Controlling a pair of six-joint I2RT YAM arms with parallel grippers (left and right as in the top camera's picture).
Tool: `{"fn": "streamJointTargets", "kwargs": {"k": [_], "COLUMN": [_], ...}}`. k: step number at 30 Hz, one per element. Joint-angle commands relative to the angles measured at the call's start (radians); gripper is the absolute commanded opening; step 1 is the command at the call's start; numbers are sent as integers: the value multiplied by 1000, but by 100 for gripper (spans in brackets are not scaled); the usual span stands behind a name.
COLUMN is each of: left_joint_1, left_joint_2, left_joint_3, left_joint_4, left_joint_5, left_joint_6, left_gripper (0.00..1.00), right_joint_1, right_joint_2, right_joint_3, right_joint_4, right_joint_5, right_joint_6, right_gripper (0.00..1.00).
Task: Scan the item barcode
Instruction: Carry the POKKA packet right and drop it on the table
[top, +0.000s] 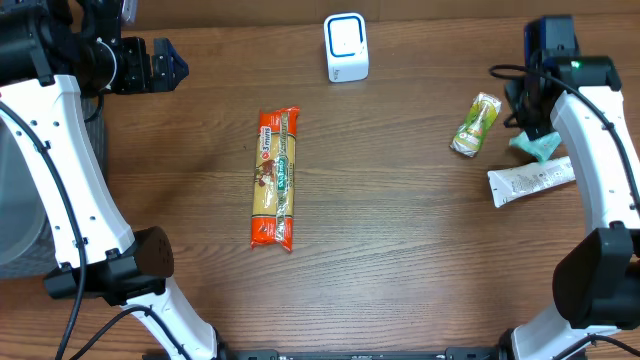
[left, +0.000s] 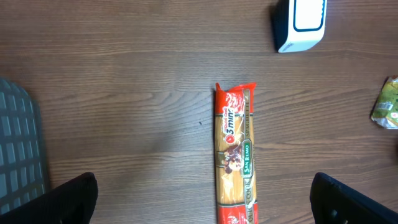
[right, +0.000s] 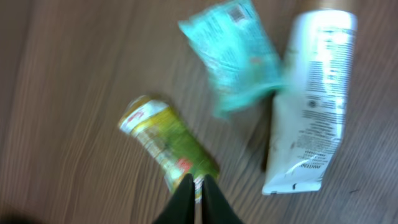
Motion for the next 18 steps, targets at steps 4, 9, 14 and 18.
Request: {"fn": "streamJointTargets", "kwargs": {"k": [4,9,14,18], "left_joint_1": [-7,-7,-7,-7], "left_joint_2": [10,10,10,10], "left_joint_3": [2,2,2,2], "left_joint_4": [0,0,0,0], "left_joint_5": [13,13,13,13], "left_joint_6": [3,3,3,3], "left_gripper": [100,99,100,100], "right_joint_1": [-4,46,134,244], "right_joint_2": [-19,-22,-22,-18], "right_joint_3": [-88,-38,22,19], "right_joint_4": [92,232,250,278], "right_joint_5": [75,-125,-283,-386], "right_joint_6": [101,-409,-570,-570], "right_gripper": [43,69,81,81]}}
